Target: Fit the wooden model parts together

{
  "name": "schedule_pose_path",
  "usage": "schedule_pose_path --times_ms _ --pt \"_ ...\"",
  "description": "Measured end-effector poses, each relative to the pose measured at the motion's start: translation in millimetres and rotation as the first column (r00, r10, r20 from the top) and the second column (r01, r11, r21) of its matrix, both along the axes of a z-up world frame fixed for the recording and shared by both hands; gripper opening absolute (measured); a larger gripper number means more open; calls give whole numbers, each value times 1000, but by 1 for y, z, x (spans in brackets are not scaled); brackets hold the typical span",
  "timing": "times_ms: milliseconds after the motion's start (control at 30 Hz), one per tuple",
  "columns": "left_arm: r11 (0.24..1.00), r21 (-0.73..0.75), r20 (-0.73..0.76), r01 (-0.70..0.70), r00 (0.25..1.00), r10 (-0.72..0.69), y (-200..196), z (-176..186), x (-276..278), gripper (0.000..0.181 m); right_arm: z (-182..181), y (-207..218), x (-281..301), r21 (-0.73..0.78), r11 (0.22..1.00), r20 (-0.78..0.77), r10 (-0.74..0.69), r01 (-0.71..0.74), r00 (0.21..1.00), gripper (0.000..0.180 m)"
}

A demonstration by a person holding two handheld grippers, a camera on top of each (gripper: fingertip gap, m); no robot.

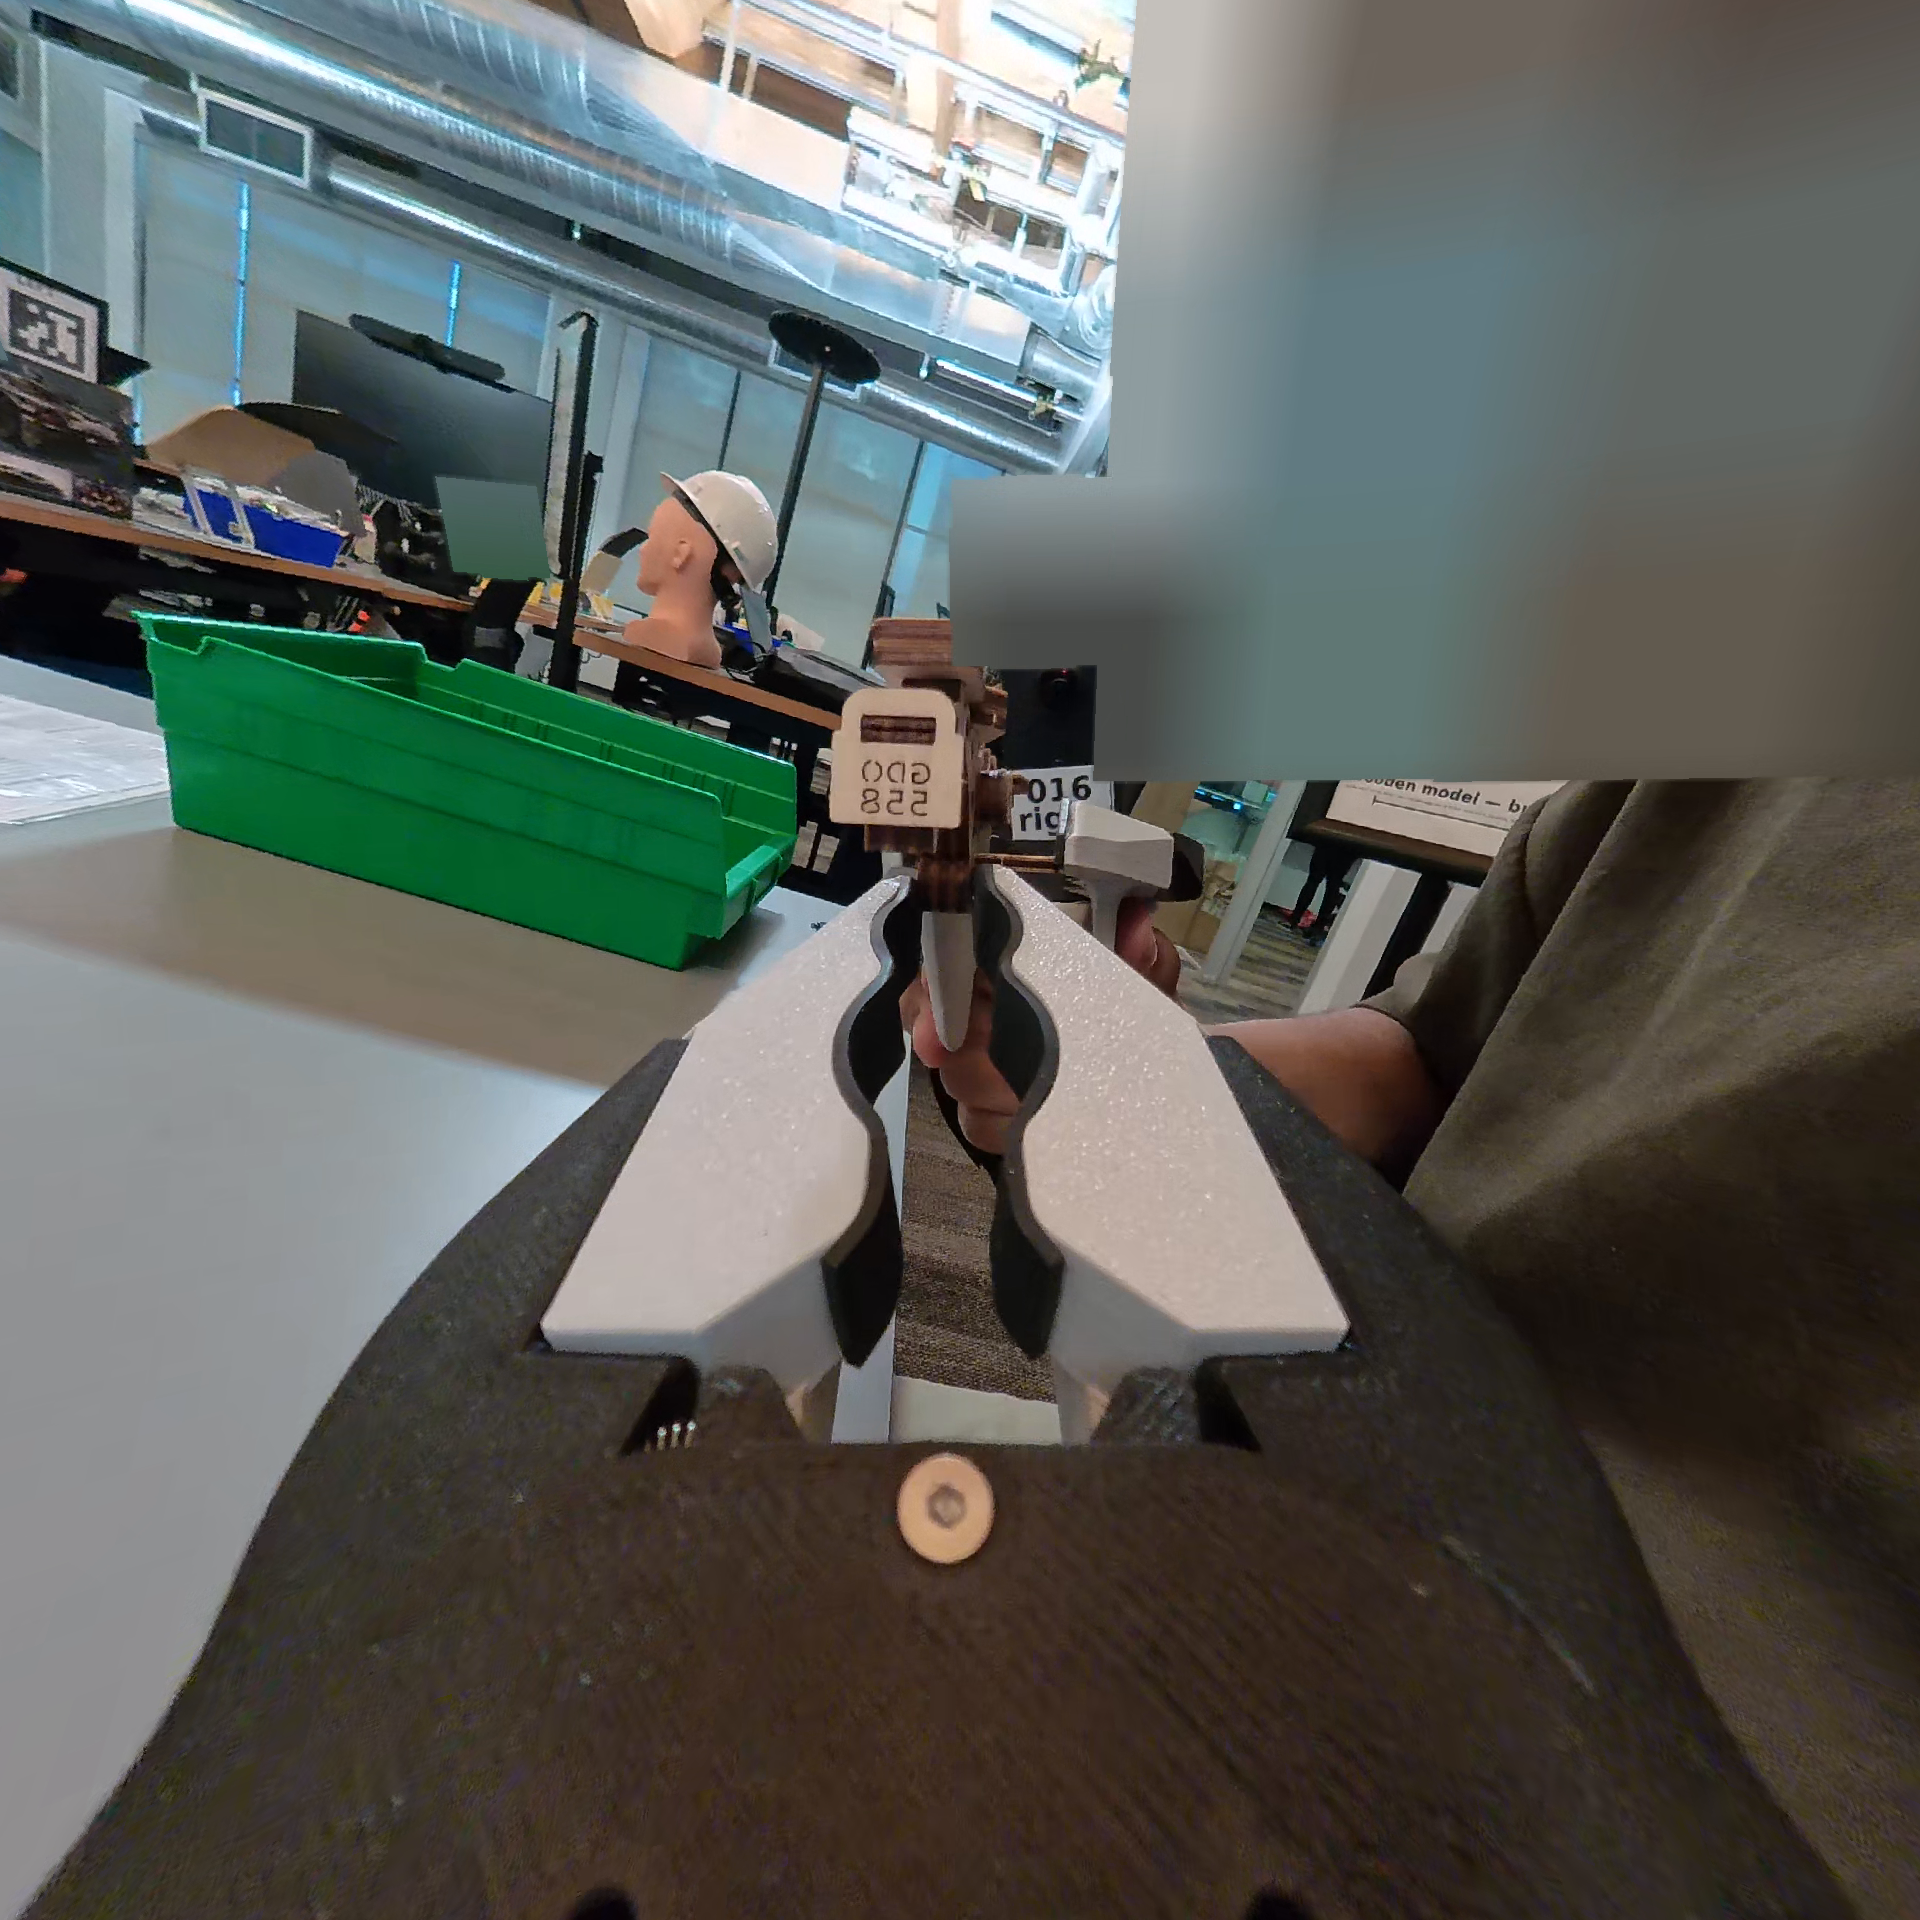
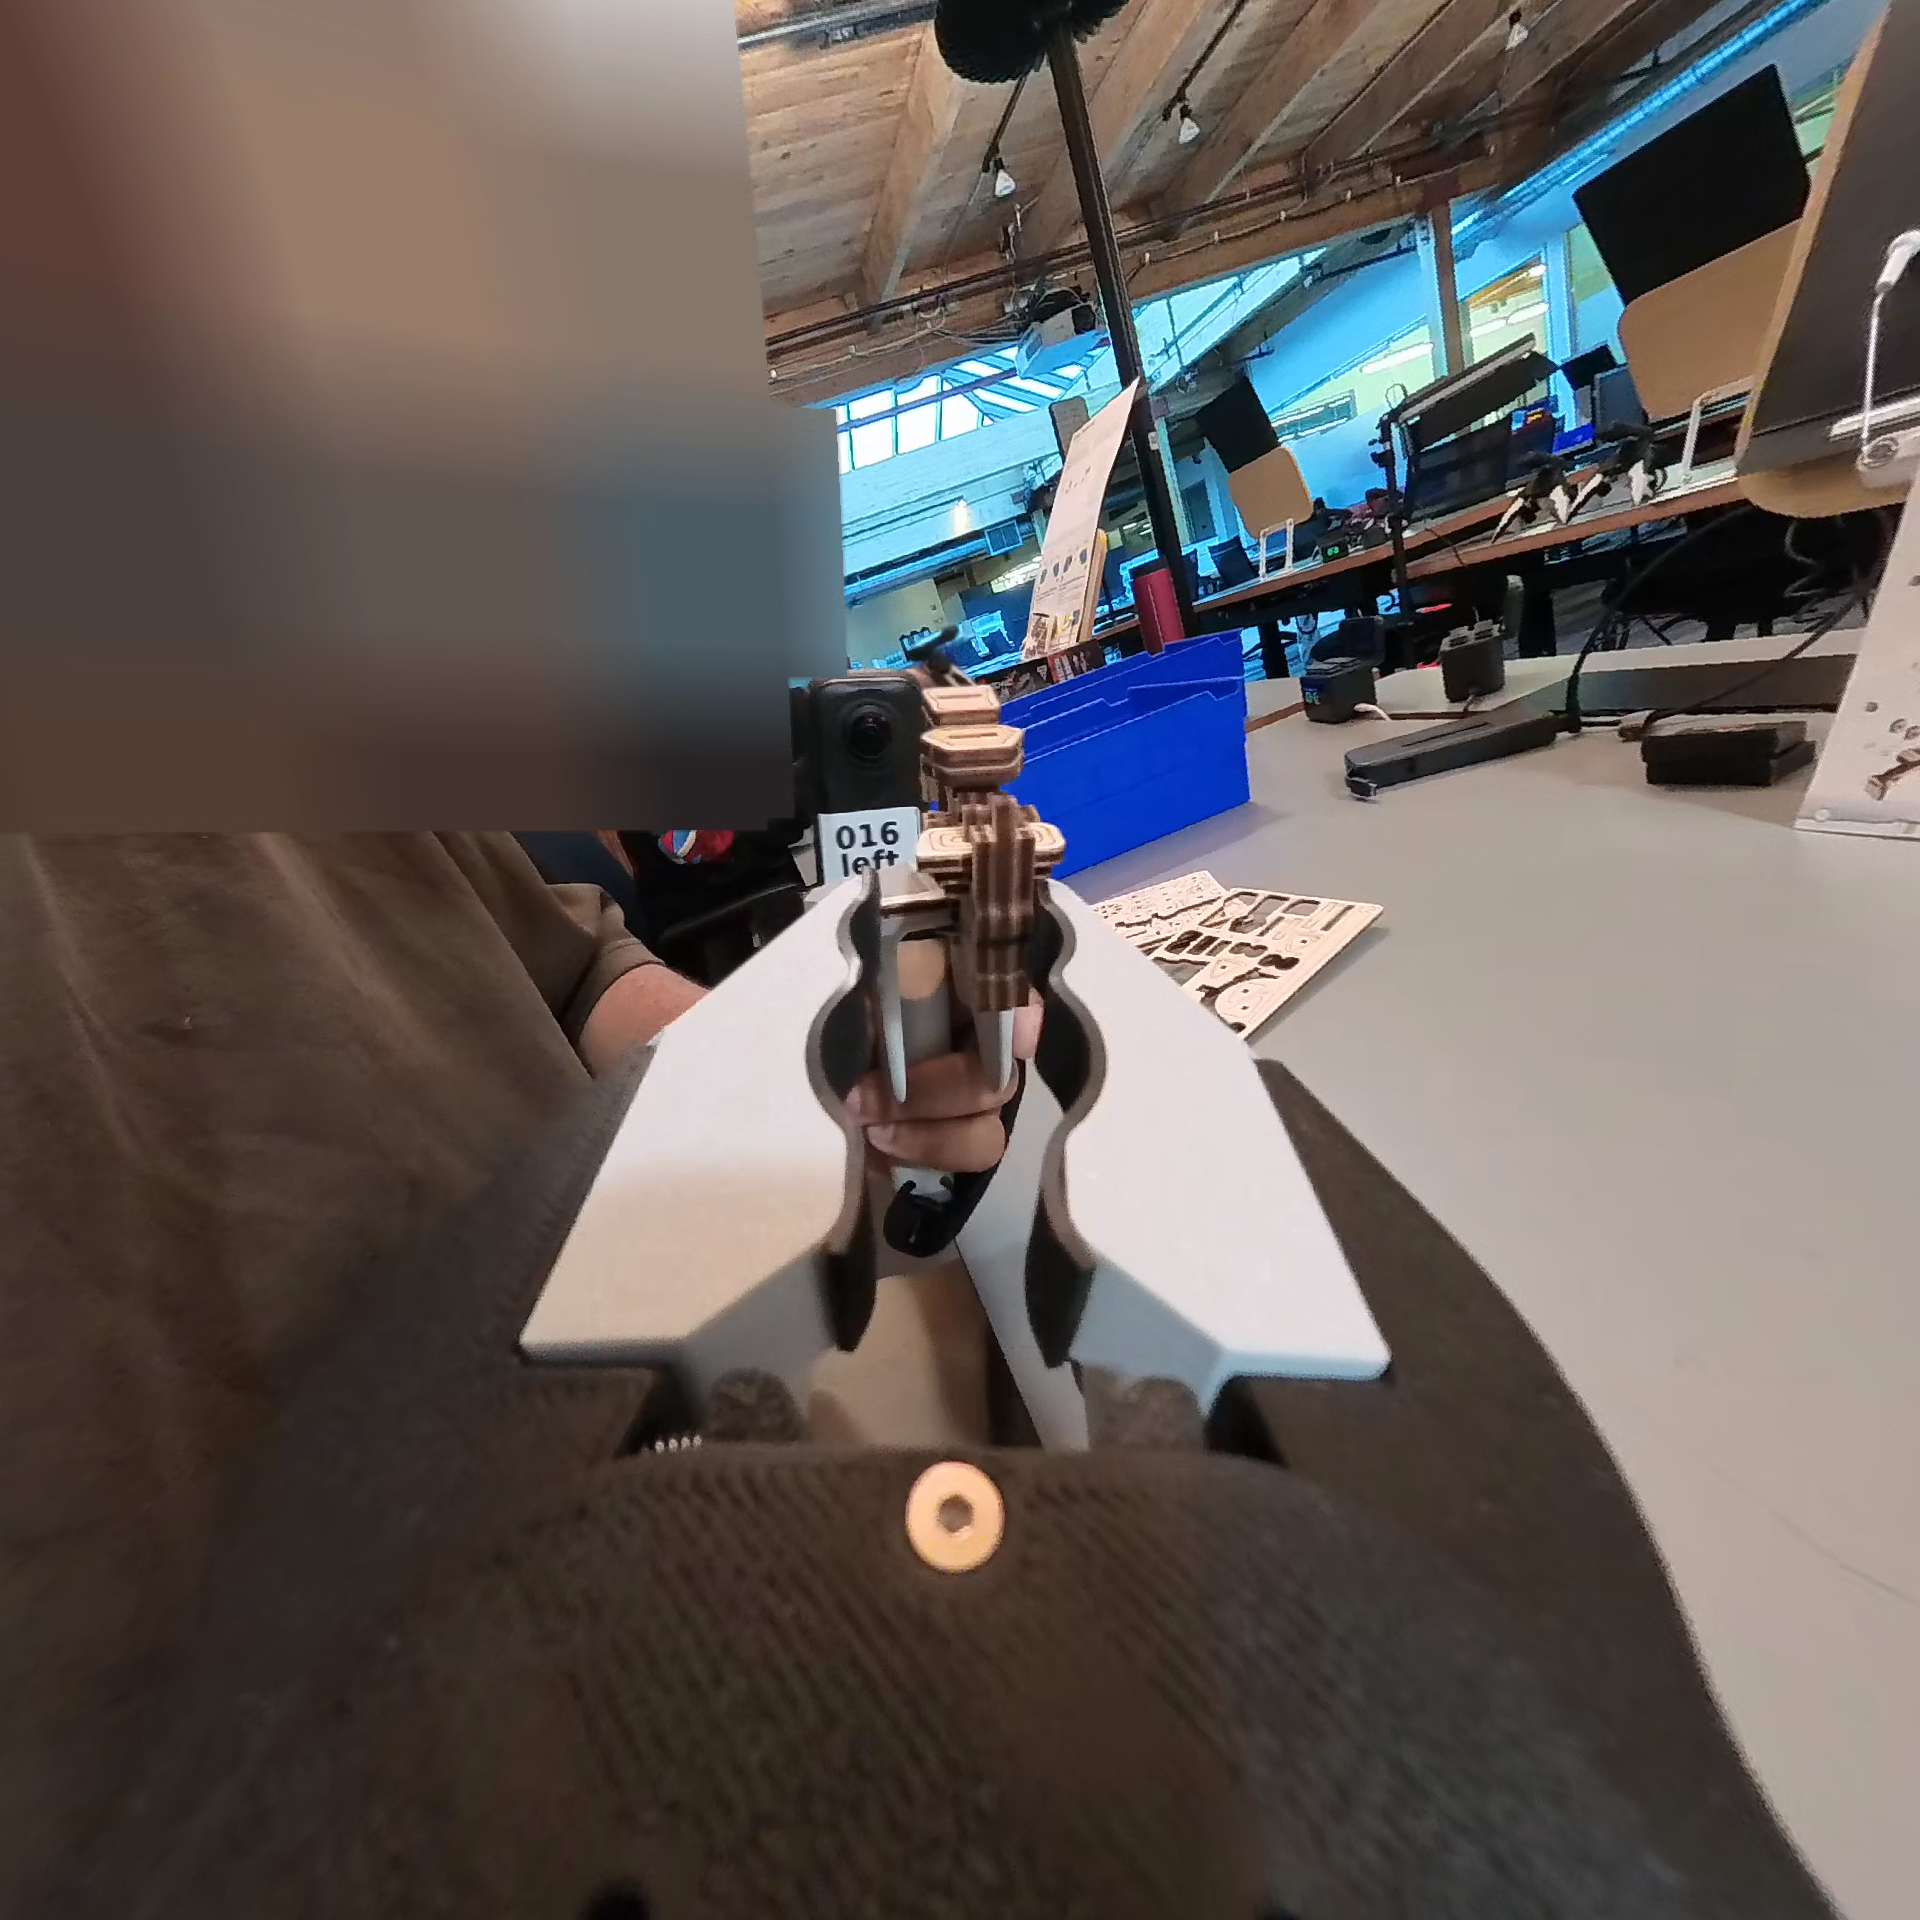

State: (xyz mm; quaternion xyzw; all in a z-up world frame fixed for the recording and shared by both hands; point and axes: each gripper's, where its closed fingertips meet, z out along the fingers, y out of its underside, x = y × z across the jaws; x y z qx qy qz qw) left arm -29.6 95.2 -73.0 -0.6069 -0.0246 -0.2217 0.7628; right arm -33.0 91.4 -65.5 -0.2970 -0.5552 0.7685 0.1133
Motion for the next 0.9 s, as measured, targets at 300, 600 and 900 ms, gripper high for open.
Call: schedule_pose_path --times_ms 300,600,900 --pt "997 -5 75 78 994 -78 -2 -4 -6 8 -5 -2 -3 4 1000 31 8 -8 999 23" --pt "995 -39 38 93 995 -91 -4 -5 -8 6 -9 0 -4 -59 998 76 40 -35 996 27" --pt "999 -28 62 22 998 -21 -5 -3 -21 7 -15 3 -11 -75 997 100 7 1 995 30"
